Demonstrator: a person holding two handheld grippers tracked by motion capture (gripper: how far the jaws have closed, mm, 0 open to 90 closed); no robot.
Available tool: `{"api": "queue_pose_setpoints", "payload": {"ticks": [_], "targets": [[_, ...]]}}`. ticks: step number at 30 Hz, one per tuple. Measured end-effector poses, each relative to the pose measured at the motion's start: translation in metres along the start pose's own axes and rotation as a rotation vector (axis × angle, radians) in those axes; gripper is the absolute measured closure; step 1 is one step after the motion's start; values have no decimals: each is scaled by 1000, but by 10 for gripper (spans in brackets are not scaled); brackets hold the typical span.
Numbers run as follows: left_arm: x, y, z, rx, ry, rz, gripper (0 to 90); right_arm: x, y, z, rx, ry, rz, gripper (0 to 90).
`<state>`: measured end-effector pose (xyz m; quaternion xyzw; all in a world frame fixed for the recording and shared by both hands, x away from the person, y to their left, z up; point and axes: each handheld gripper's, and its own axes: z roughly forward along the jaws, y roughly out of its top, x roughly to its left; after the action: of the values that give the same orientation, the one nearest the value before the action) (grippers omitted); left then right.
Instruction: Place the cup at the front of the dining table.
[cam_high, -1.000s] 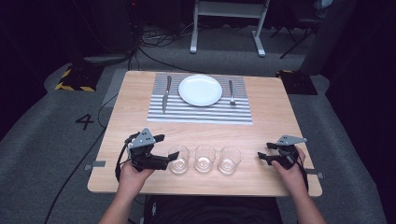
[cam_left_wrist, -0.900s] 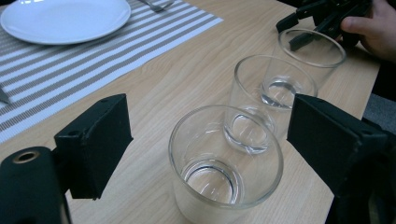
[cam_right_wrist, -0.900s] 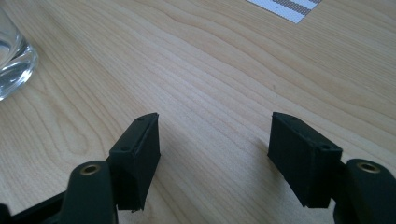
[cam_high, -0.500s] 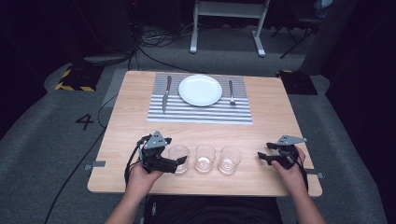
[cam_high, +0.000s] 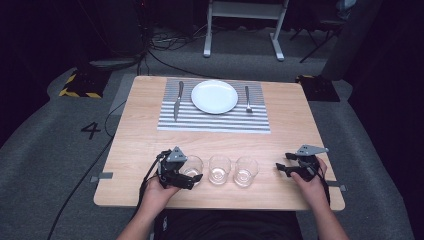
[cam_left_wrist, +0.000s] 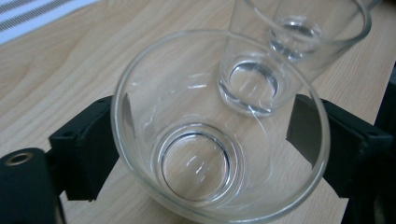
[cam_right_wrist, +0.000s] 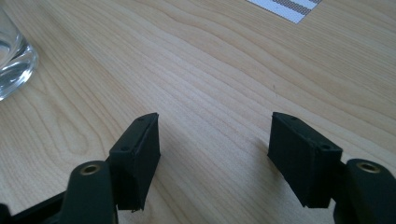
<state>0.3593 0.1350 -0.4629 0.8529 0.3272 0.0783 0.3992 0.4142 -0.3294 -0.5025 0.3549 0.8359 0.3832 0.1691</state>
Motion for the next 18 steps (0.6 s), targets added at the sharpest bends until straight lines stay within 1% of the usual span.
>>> {"api": "queue_pose_setpoints", "payload": {"ticks": [1,2,3,4,5,6,7,9,11,15,18], "targets": [[-1,0,1,11,-6,-2,152,0,0,0,0,0,0,342],[-1,-1,2,20,3,4,152,0,0,0,0,0,0,342],[-1,-2,5,31,-1,1,154,0,0,0,0,0,0,342],[-1,-2,5,31,-1,1,155,0,0,0,0,0,0,342],[-2,-3,7,46,9,5,164,0,0,0,1,0,-1,342],[-2,-4,7,38,25,22,181,0,0,0,0,0,-1,342],[-3,-4,6,41,32,25,189,0,0,0,0,-1,-1,342],[-4,-3,6,48,37,26,197,0,0,0,0,-1,-1,342],[-5,-3,6,49,38,18,200,0,0,0,0,-1,-1,342],[-6,-3,6,47,41,17,200,0,0,0,0,-1,-1,342],[-6,-3,5,49,48,25,201,0,0,0,0,-1,-1,342]]}}
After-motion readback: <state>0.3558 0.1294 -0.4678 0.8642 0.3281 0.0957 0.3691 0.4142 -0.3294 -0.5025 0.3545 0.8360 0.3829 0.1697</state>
